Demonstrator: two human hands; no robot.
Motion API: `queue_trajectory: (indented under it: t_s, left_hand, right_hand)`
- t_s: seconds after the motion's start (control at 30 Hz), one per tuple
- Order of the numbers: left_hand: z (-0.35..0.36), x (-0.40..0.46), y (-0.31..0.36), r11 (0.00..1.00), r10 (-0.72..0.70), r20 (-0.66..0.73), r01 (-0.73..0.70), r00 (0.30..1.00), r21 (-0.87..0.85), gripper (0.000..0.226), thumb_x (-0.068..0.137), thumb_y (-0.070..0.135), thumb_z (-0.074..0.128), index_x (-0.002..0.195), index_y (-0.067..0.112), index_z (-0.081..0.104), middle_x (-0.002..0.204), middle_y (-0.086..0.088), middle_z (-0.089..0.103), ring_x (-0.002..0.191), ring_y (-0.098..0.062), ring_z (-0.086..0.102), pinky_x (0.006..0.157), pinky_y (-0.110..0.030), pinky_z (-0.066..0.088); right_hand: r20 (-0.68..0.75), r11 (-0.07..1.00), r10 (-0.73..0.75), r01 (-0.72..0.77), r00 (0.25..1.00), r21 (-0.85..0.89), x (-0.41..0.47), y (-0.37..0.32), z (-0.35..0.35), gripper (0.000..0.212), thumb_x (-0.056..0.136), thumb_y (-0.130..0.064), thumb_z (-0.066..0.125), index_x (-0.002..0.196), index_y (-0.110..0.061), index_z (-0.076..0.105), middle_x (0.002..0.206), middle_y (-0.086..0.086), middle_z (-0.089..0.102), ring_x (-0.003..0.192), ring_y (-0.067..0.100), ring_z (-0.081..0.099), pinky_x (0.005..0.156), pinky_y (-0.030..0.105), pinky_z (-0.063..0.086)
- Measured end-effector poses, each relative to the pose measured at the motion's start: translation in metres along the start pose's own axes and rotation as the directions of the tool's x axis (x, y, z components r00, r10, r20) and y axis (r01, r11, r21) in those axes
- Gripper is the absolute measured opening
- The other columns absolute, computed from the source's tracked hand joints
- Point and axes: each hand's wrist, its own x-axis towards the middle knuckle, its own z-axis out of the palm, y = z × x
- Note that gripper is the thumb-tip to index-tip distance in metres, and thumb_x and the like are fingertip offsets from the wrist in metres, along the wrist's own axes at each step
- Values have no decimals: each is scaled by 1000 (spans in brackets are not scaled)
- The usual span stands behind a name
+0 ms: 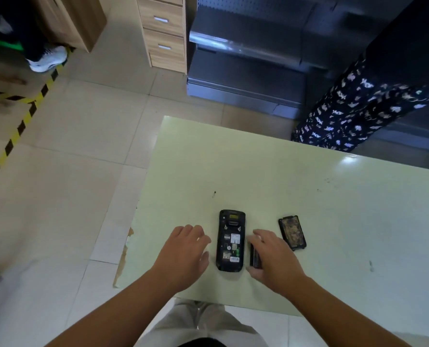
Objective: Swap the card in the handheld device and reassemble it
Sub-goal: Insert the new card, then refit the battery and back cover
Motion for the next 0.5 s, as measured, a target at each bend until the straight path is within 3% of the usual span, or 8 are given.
queue_trajectory:
  t_s: [0.07, 0.13, 0.23, 0.5]
  left_hand:
    - [-1, -3, 0, 1000, -16, -15, 16, 1000, -6, 26, 87, 25, 71, 111, 15, 74, 106, -5, 72, 94, -28, 67, 87, -43, 55]
    - [-2, -6, -2, 999, -42, -20, 42, 999, -24, 29, 90, 26, 68, 117, 16, 72, 112, -5, 71, 100, -27, 66, 93, -42, 53]
    - [-2, -13, -6, 998, -63, -33, 62, 998, -26, 30, 93, 28, 65, 120, 17, 71, 116, -4, 70, 103, -25, 65, 97, -41, 51]
    - [-4, -32, -12, 993, -112, -52, 111, 992, -28, 27, 92, 27, 65, 116, 17, 72, 112, -2, 70, 100, -24, 65, 95, -41, 52]
  right_hand:
    - [-112, 962, 163, -132, 980, 241, 9, -18, -8, 75, 84, -49, 73, 148, -19, 48, 142, 2, 53, 132, 22, 50, 105, 33, 48]
    - [-86, 911, 283, -239, 955, 335, 27, -38, -15, 86, 86, -58, 68, 156, -25, 31, 143, 0, 46, 131, 20, 45, 98, 34, 51]
    - [22, 920, 341, -339, 940, 197, 52, -63, -15, 96, 89, -68, 60, 163, -28, 13, 149, 6, 33, 130, 26, 44, 91, 38, 53]
    - [20, 877, 471, -471, 882, 92, 70, -90, -2, 79, 89, -44, 67, 154, -23, 26, 145, 14, 28, 115, 29, 47, 81, 36, 58]
